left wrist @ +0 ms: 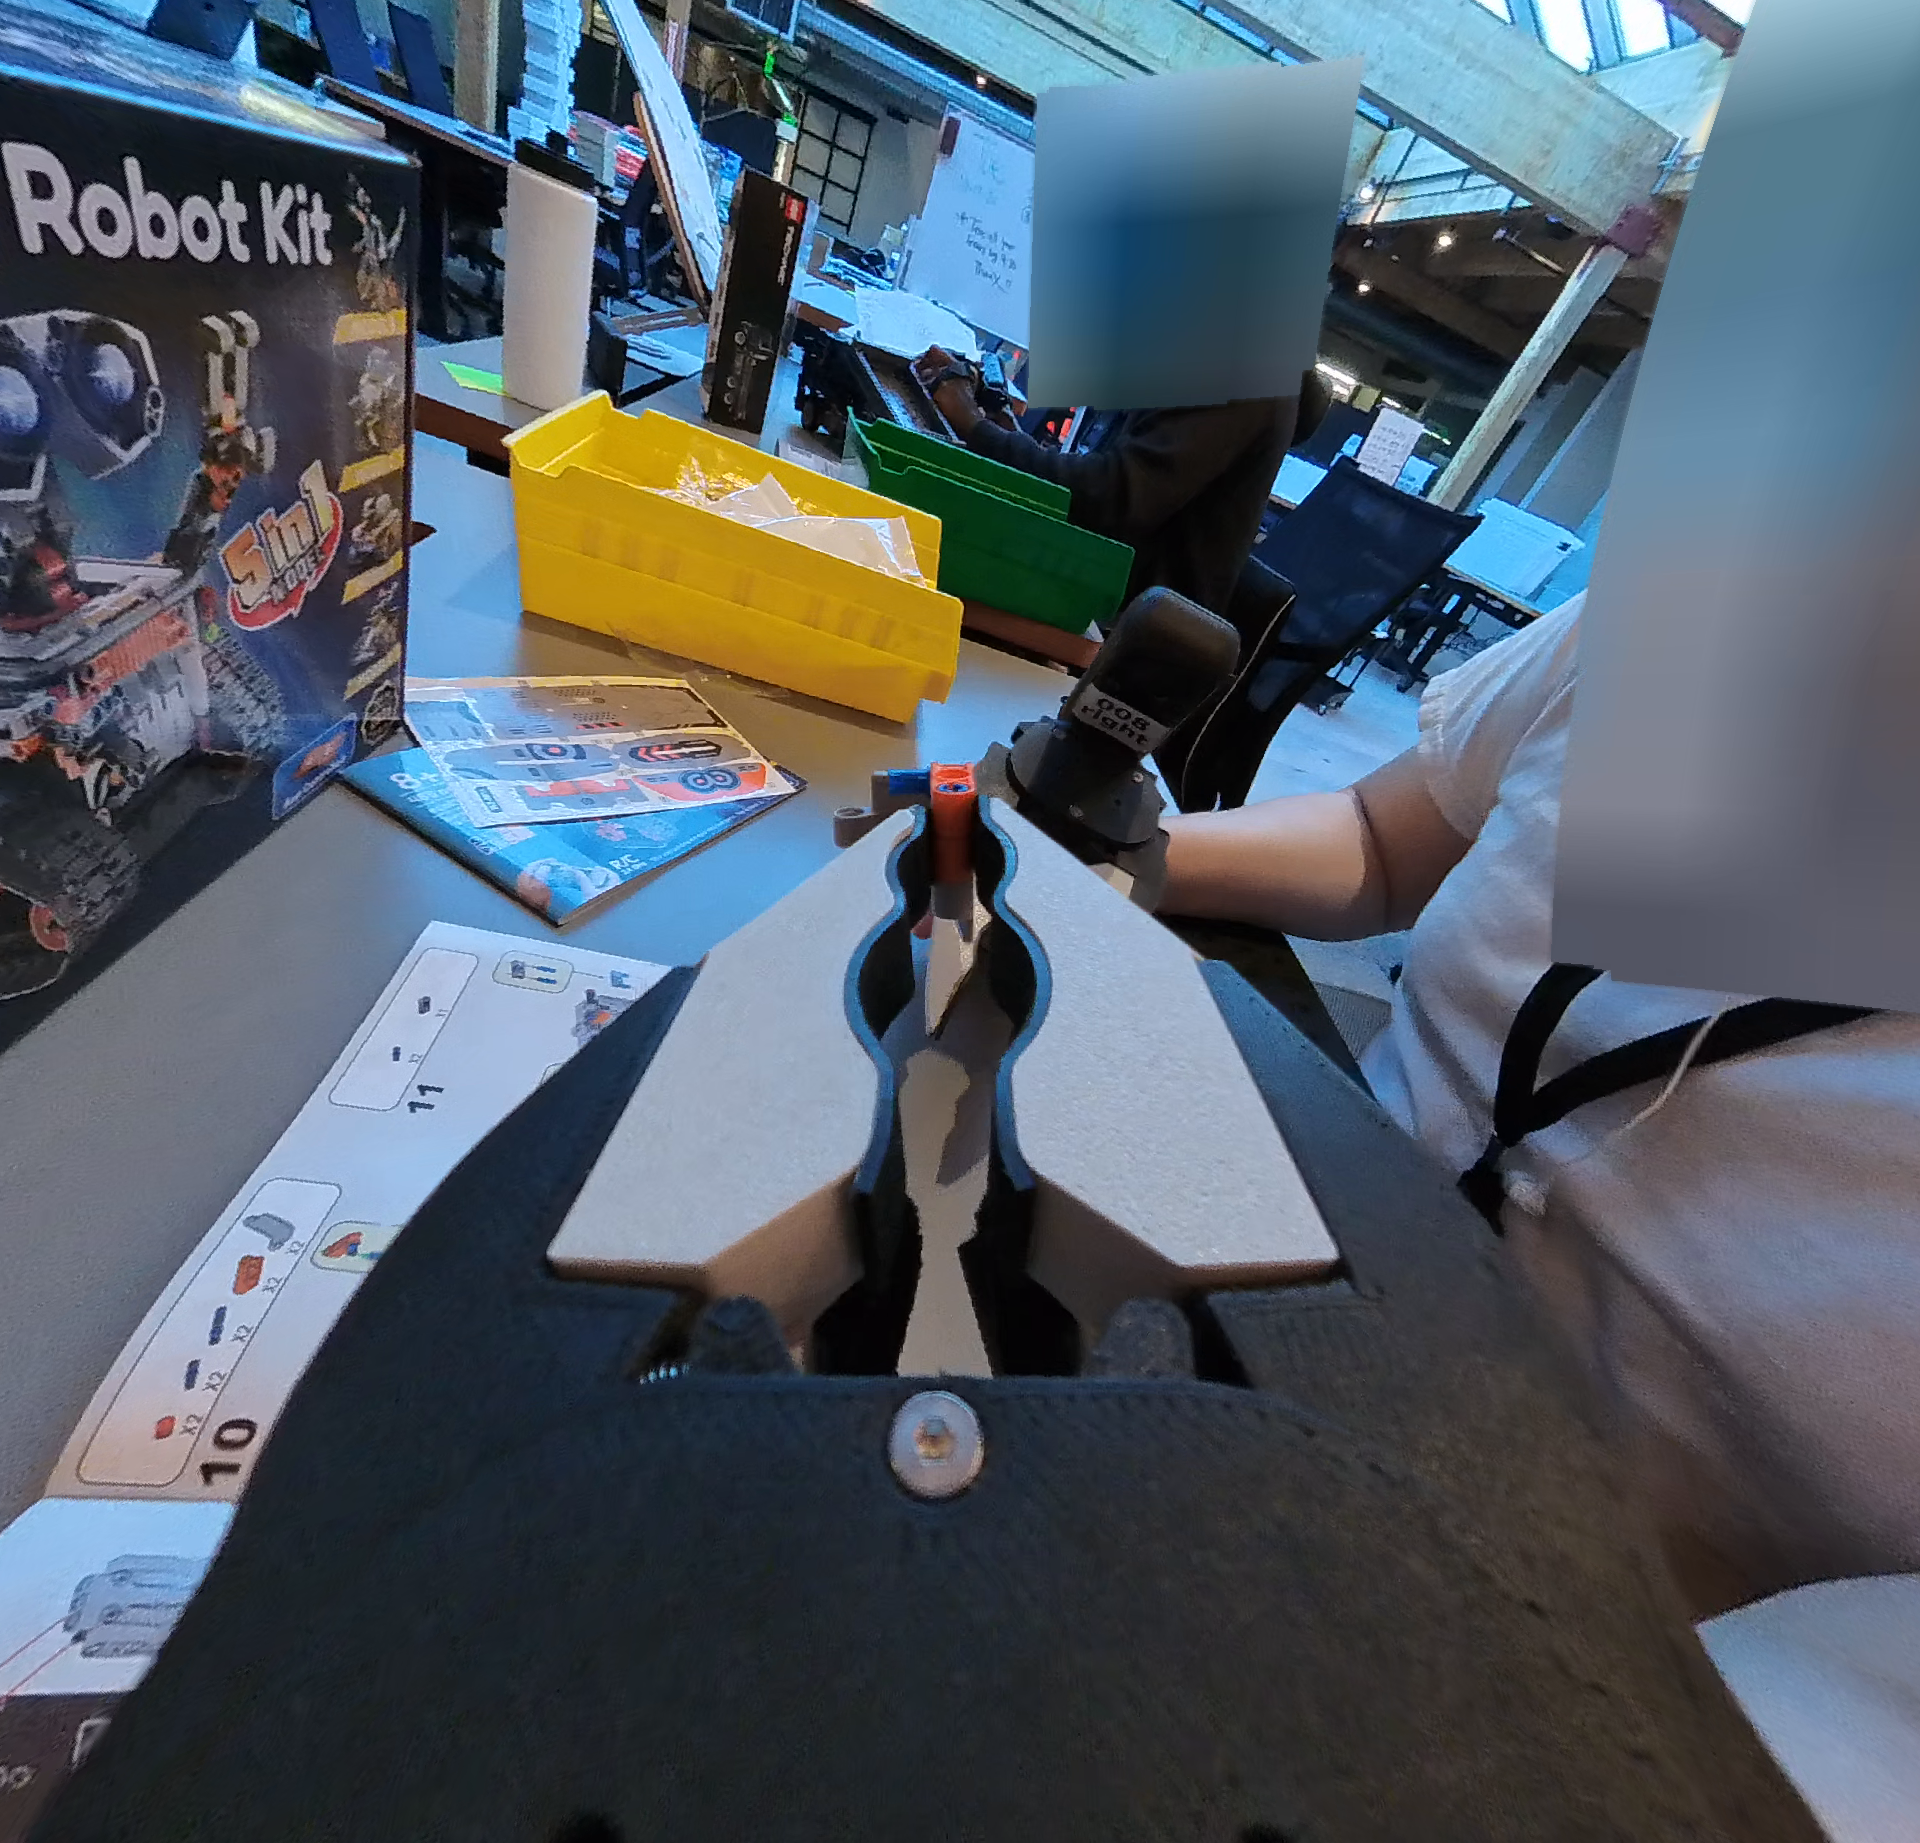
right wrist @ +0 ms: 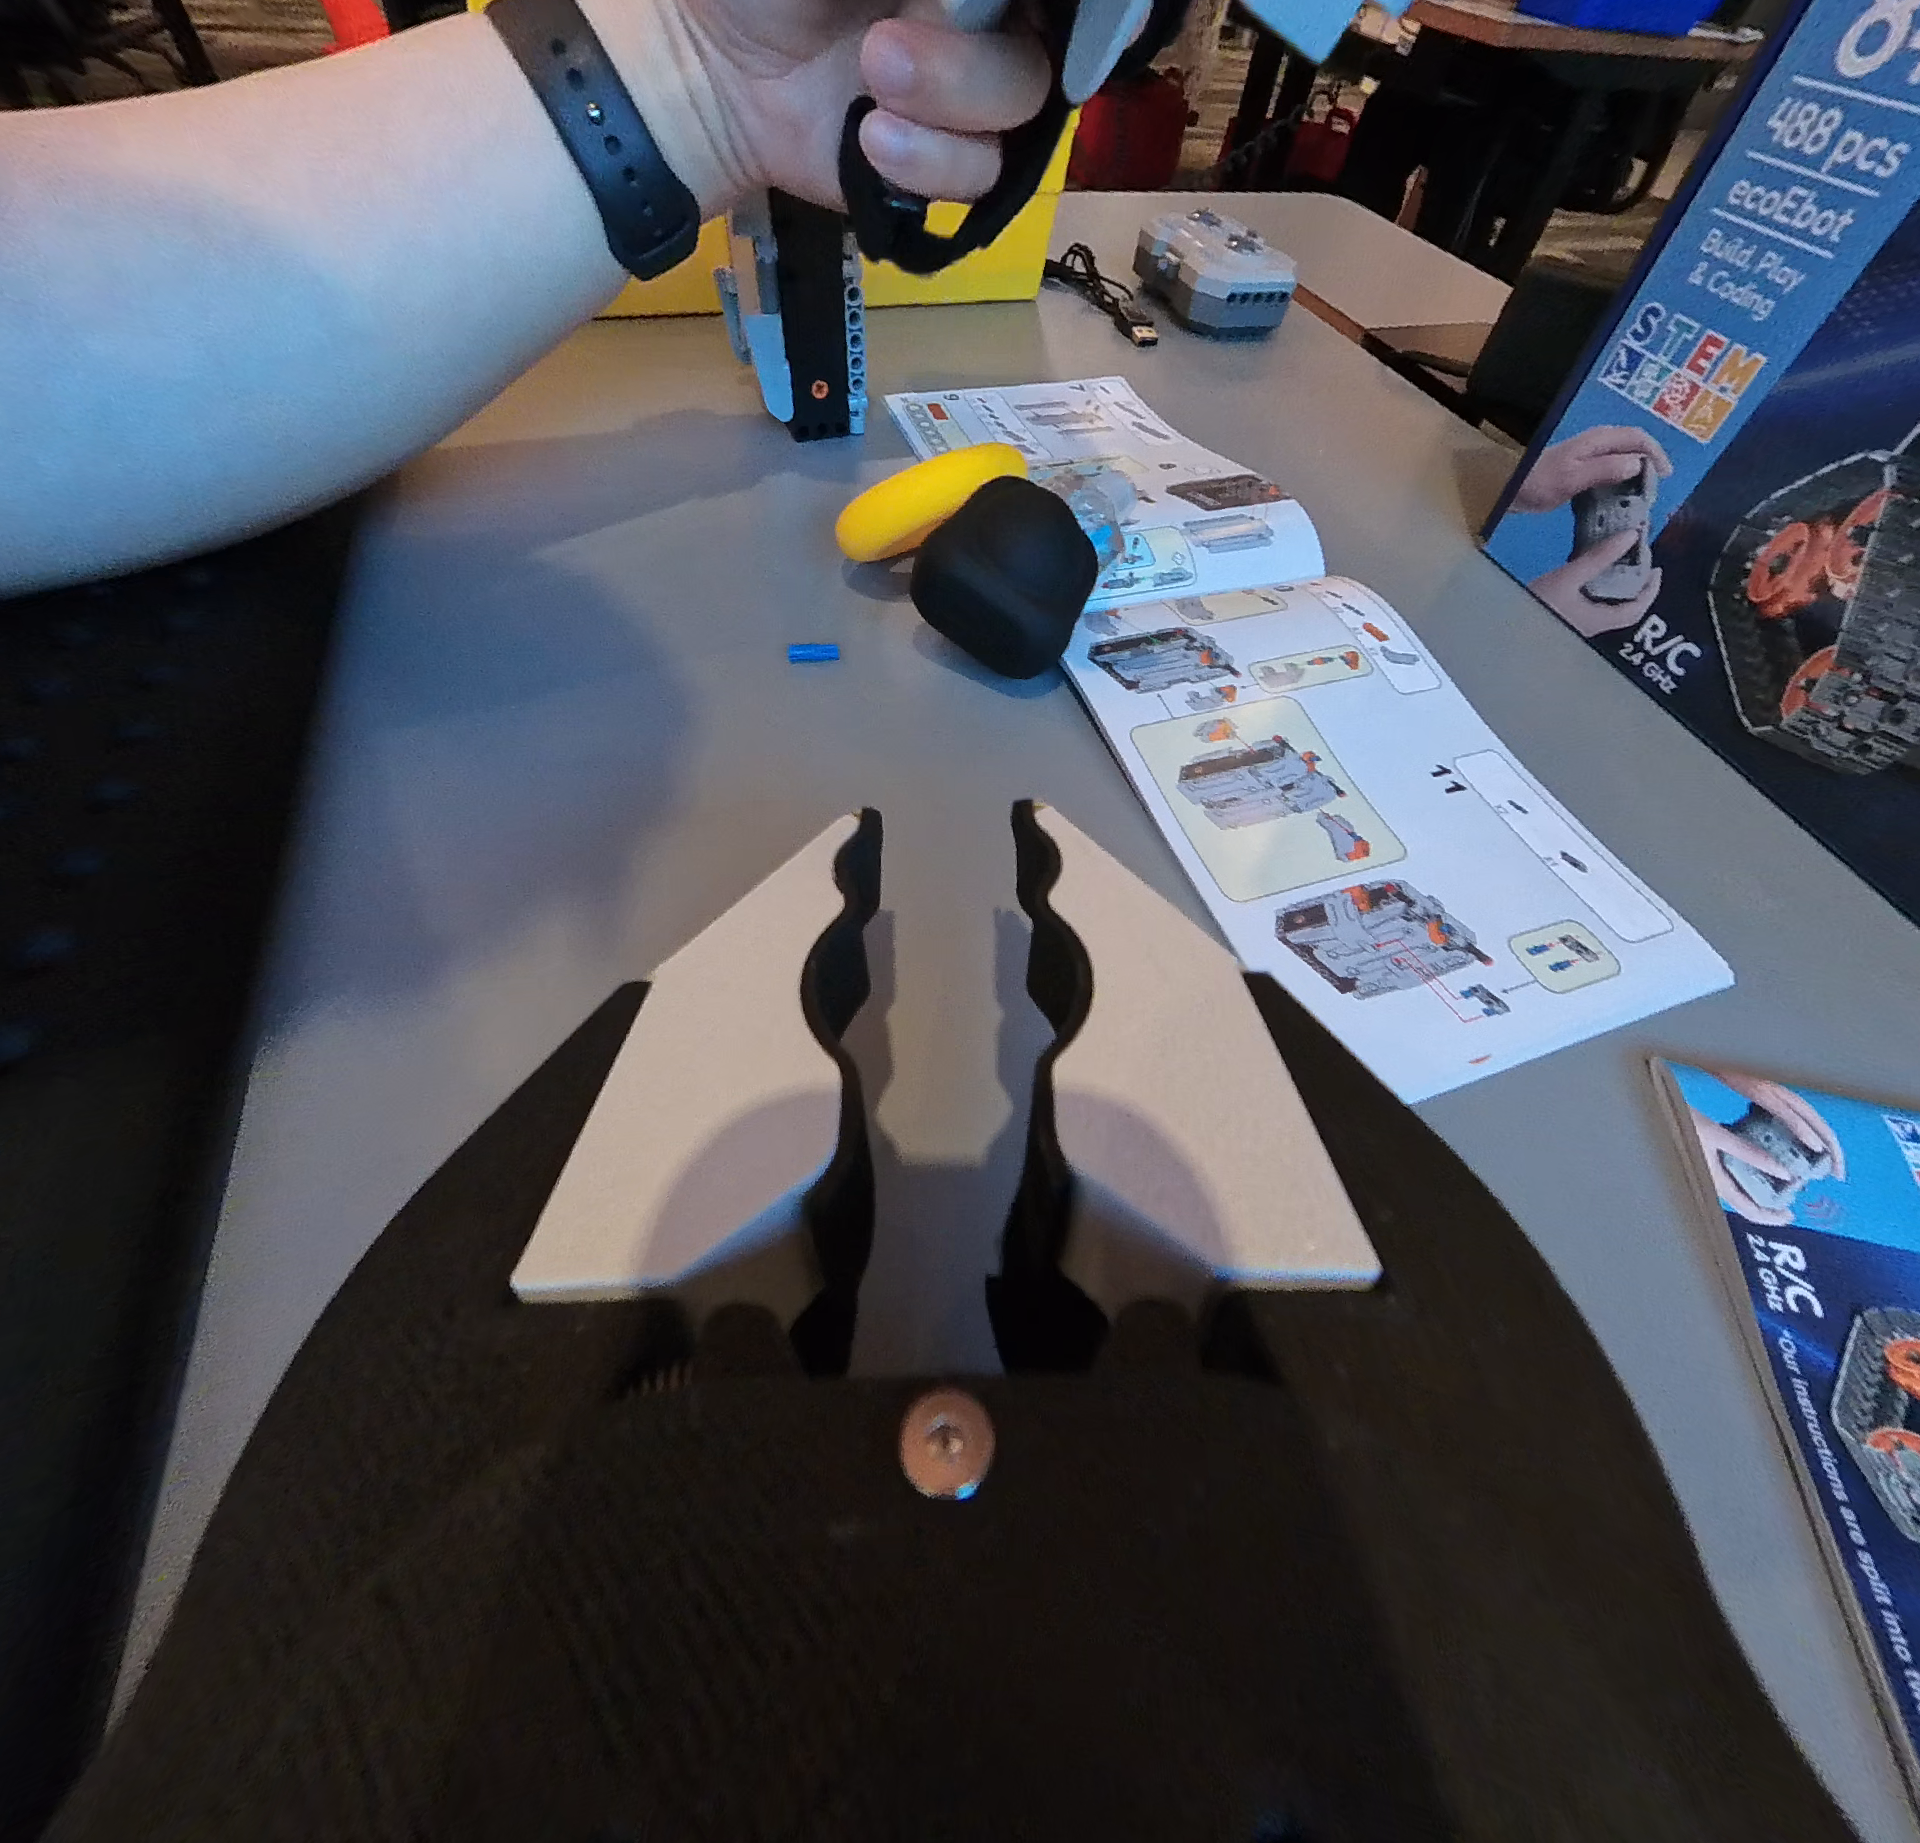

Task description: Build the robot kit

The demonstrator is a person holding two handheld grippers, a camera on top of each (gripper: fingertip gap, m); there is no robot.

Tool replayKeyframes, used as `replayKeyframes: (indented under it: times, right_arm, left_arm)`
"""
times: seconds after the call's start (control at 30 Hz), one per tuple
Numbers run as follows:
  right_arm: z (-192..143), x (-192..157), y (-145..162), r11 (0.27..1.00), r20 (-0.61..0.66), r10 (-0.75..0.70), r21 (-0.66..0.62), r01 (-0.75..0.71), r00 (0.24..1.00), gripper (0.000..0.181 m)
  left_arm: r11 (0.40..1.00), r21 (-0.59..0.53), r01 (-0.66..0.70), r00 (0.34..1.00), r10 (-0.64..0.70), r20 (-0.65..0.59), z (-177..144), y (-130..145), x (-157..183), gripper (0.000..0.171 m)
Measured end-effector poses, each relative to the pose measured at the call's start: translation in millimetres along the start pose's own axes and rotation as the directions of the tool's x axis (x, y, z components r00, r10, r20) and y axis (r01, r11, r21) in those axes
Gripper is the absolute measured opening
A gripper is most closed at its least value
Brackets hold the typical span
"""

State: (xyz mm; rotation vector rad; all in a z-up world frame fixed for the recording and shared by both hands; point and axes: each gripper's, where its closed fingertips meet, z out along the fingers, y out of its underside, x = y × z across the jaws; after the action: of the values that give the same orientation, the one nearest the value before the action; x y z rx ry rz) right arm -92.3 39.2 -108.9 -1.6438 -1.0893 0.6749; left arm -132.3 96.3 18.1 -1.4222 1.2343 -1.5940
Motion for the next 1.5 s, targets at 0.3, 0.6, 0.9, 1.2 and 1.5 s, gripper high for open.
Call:
replayKeyframes:
  times: [0.3,0.6,0.9,1.2,1.5]
  right_arm:
    - [0,9,-4,0.999,-0.058,-0.034,0.026,0.036,0.998,0.014]
    - [22,44,-93,0.895,-0.277,-0.444,-0.083,0.439,0.852,0.032]
    - [39,69,-108,0.815,-0.056,-0.547,-0.261,0.517,0.835,0.047]
    - [35,73,-103,0.816,-0.110,-0.562,-0.241,0.526,0.820,0.047]
    - [37,52,-140,0.842,-0.179,-0.532,-0.005,0.540,0.828,0.034]
  left_arm:
    - [0.998,0.029,0.053,0.998,-0.054,0.025,-7,-1,-7,0.004]
    - [0.989,0.077,0.124,0.992,-0.125,0.014,-18,-8,-8,0.005]
    - [0.961,0.157,0.226,0.973,-0.215,-0.084,-20,-17,-9,0.004]
    - [0.952,0.178,0.248,0.964,-0.225,-0.141,-22,-22,-2,0.004]
    - [0.946,0.140,0.293,0.951,-0.274,-0.143,-14,-15,-6,0.004]
